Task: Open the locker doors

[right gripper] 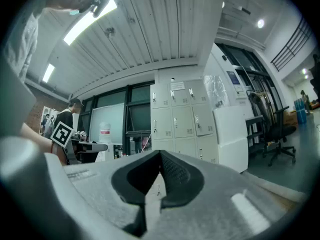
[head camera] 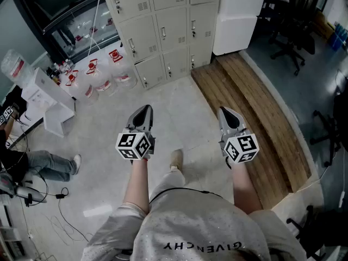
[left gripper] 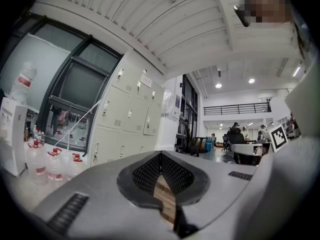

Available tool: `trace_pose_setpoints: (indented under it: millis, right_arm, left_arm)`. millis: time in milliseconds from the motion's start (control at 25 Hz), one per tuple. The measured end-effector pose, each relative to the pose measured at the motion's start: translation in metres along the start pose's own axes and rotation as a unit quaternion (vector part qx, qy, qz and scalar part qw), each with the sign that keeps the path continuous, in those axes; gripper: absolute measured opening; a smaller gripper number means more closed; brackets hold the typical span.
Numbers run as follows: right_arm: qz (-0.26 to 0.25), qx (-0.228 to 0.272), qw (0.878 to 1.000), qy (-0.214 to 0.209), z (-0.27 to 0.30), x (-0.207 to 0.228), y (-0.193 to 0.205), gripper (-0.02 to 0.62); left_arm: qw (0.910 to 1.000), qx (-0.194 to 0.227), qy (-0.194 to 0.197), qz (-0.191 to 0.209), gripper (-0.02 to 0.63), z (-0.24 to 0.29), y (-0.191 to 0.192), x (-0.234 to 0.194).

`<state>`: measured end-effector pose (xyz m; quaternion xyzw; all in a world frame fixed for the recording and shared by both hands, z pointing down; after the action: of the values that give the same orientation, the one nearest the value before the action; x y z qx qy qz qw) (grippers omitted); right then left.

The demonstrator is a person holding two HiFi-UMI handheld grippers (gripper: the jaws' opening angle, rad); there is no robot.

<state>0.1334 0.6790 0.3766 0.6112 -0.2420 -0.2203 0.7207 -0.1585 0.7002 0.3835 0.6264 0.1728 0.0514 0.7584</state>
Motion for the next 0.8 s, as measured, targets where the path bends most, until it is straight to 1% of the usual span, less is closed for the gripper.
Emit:
trace_pose_setpoints:
  millis: [120,240,480,640,800]
  right_arm:
    - [-0.003,0.006,1.000,0.019,0.034,0.026,-0.008,-0.002]
    - [-0.007,0.010,0.999,0.042,0.071,0.051,-0.021,-0.002]
    - [0.002,0.005,0.997,0.079,0.142,0.085,-0.032,-0.002]
    - [0.009,-0.002,0.995,0.094,0.183,0.104,-0.033,-0.002]
    - [0.012,-0.004,0.995,0.099,0.222,0.119,-0.031,-0.002]
  left_arm:
    - [0.9999,0.000,0.013,0.004,-0.002,0.047,-0.007,-0.019]
    - [0.9995,0.000,0.028,0.012,-0.002,0.096,-0.022,-0.039]
    - [0.9983,-0.006,0.056,0.016,-0.002,0.177,-0.048,-0.087]
    - [0.9970,-0.008,0.075,0.018,-0.002,0.225,-0.061,-0.110]
    - [0.9958,-0.014,0.089,0.018,-0.002,0.267,-0.065,-0.136]
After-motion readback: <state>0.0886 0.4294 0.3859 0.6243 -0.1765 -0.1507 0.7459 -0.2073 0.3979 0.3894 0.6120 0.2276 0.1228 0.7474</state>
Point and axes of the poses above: the fingertips, and each gripper's own axes: z forward along the fingers, x to its right, y out of its underside, the point moved 4 cm from there along -z, backward along the fingers, and after that the axes turned 9 degrees about -x, right-handed, at the moved point
